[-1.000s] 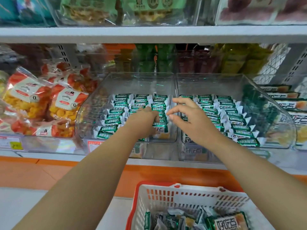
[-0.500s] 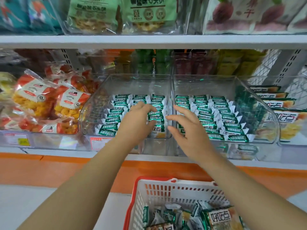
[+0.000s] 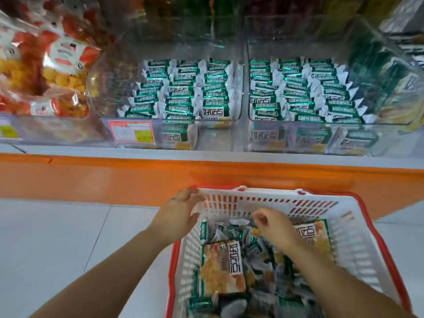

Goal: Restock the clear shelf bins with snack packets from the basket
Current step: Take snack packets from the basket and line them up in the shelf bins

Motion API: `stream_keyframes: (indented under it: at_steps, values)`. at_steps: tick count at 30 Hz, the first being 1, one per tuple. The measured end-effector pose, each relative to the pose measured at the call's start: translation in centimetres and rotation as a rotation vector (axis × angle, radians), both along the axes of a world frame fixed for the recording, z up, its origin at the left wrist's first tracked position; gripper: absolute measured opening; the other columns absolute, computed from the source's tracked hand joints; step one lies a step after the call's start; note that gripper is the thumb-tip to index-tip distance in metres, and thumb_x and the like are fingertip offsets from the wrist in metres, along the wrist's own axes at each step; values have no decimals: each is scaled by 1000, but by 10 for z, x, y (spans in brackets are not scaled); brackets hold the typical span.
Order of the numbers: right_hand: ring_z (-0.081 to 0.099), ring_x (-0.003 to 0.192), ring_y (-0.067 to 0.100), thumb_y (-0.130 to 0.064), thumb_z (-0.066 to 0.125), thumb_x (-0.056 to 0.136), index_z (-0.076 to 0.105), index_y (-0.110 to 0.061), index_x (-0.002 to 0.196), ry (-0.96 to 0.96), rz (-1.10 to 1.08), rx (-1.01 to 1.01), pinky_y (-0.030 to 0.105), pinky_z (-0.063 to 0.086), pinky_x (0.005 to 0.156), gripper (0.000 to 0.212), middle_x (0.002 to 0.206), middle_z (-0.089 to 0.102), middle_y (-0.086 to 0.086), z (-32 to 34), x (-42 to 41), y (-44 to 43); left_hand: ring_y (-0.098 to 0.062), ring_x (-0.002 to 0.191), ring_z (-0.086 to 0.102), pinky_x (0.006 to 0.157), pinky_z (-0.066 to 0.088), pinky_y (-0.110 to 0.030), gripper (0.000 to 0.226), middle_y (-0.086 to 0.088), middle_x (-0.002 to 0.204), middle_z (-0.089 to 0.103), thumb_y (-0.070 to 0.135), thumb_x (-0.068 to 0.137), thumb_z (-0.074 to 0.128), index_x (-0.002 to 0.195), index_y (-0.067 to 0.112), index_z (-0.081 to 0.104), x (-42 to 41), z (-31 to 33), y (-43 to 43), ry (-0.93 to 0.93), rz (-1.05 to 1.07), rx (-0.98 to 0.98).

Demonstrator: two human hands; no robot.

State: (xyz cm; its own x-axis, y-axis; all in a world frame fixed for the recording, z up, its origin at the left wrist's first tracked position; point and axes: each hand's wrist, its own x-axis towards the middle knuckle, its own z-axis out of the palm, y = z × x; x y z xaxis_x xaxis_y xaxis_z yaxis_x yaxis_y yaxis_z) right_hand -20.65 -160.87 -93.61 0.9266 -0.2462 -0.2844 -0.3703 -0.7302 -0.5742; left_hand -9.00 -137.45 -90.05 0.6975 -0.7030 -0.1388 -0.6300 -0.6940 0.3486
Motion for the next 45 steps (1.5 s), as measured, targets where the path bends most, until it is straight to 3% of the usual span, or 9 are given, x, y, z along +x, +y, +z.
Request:
stream_keyframes:
  at_steps: [4, 10, 14, 20, 24, 29, 36, 41, 45]
  values:
    - [60, 91, 20, -17, 51, 96, 67, -12, 105, 474, 80, 139, 25, 39, 74, 20, 117, 61, 10, -38, -9, -12, -37, 131, 41, 93, 49, -52, 51, -13, 137, 49, 20, 77, 73, 127, 16, 58, -2, -20, 6, -96, -83, 89]
    - [59, 102, 29, -23, 52, 95, 58, -10, 107, 768, 273, 27, 34, 43, 74, 18, 113, 61, 14, -81, -18, 4, -32, 146, -8, 115, 18, -49, 47, 0, 156, 20, 26, 92, 56, 138, 28, 46, -11, -38, 4, -80, -91, 201]
    - [57, 106, 30, -8, 53, 91, 50, -6, 126, 757, 354, -91, 40, 47, 95, 34, 122, 56, 16, -90, -29, 11, -31, 145, -14, 117, 14, -47, 46, 2, 157, 16, 27, 93, 54, 138, 31, 45, -10, -35, 3, -47, -86, 253]
    - [59, 77, 24, -12, 63, 84, 62, -6, 95, 730, 402, -150, 32, 46, 65, 12, 89, 61, 9, -62, -27, 5, -33, 144, -18, 118, 17, -47, 47, 4, 157, 14, 34, 96, 48, 142, 33, 37, -12, -21, -1, -26, -133, 421]
    - [33, 53, 17, -17, 63, 87, 38, -15, 64, 624, 375, -130, 30, 27, 53, 34, 63, 35, 4, -4, -9, -15, -29, 147, -3, 117, 19, -46, 45, 3, 153, 26, 33, 97, 47, 141, 32, 38, -12, -2, -5, 36, -138, 405]
    - [39, 61, 9, -27, 64, 89, 45, -24, 70, 427, 416, -118, 24, 29, 55, 28, 71, 43, -4, 96, 19, -17, -12, 121, 50, 104, 40, -29, 40, 3, 138, 50, 25, 95, 54, 135, 24, 49, -19, 50, -29, 277, -31, 31]
    - [61, 86, 25, -31, 66, 87, 62, -9, 102, 78, 439, -1, 42, 48, 81, 27, 95, 66, 9, 199, 25, 6, -4, 102, 62, 92, 49, -28, 33, 18, 116, 62, 29, 88, 65, 118, 37, 55, -28, 130, -32, 638, 14, -337]
    - [60, 98, 8, -25, 60, 91, 63, -22, 116, -183, 289, 103, 21, 48, 82, 25, 109, 64, -11, 232, 27, 15, -14, 83, 66, 82, 53, -43, 22, 15, 95, 67, 35, 84, 68, 102, 45, 58, -27, 173, -24, 328, 119, -454]
    - [51, 109, 2, -23, 56, 93, 58, -23, 126, -463, 98, -48, 2, 34, 85, 33, 118, 57, -13, 244, 30, 0, -16, 76, 61, 67, 48, -23, 31, 15, 96, 56, 30, 87, 66, 115, 37, 53, -9, 204, -19, 56, 260, -514]
